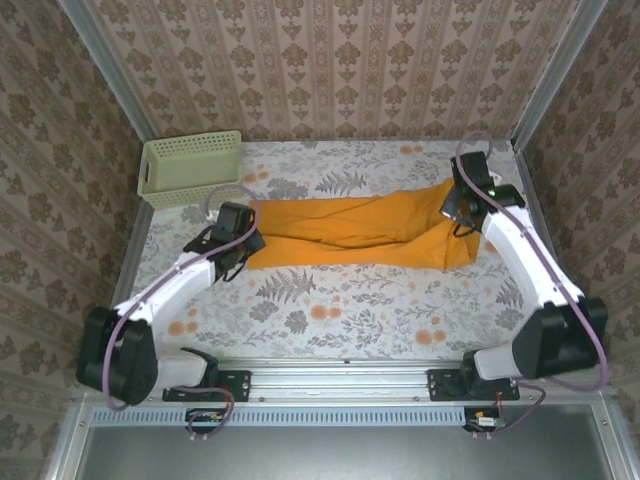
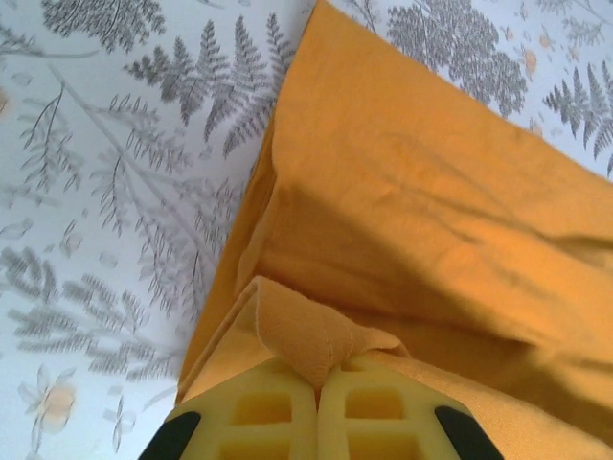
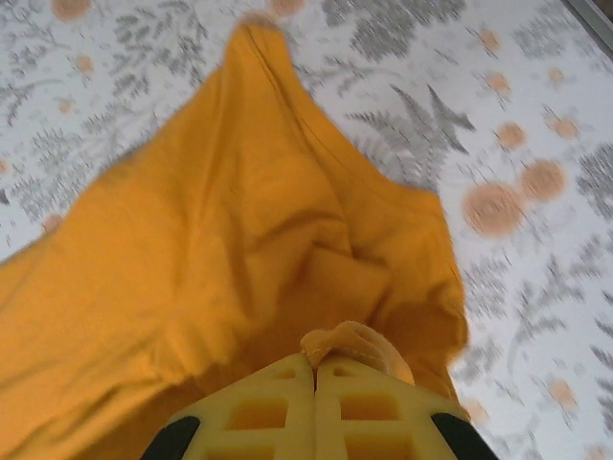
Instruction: Fold the inside-out t-shirt
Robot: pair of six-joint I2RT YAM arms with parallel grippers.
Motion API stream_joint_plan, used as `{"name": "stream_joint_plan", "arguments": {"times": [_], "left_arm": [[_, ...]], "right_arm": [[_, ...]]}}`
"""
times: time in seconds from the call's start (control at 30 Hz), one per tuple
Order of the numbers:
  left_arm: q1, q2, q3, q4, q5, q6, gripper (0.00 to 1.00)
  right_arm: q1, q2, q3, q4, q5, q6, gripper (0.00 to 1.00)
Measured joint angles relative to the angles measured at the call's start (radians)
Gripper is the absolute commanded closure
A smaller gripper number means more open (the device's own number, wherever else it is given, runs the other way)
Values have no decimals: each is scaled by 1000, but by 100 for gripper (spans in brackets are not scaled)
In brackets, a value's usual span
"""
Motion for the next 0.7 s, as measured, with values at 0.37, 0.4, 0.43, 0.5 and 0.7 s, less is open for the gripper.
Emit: {"name": "stream_joint_plan", "arguments": {"times": [0.37, 0.4, 0.43, 0.5, 0.7], "left_arm": [[74, 273, 190, 59, 35, 59, 94], [77, 302, 209, 60, 39, 62, 92], [82, 327, 225, 60, 43, 63, 91], [87, 380, 250, 60, 52, 66, 85], [102, 500, 343, -3, 45, 95, 56]], "right_arm": [[-19, 294, 224, 77, -7, -66, 100], [-19, 314, 238, 80, -7, -71, 100], [-21, 329, 249, 81, -7, -75, 100], [-23, 371, 278, 85, -7, -84, 96], [-45, 531, 414, 76, -11, -124, 57]]}}
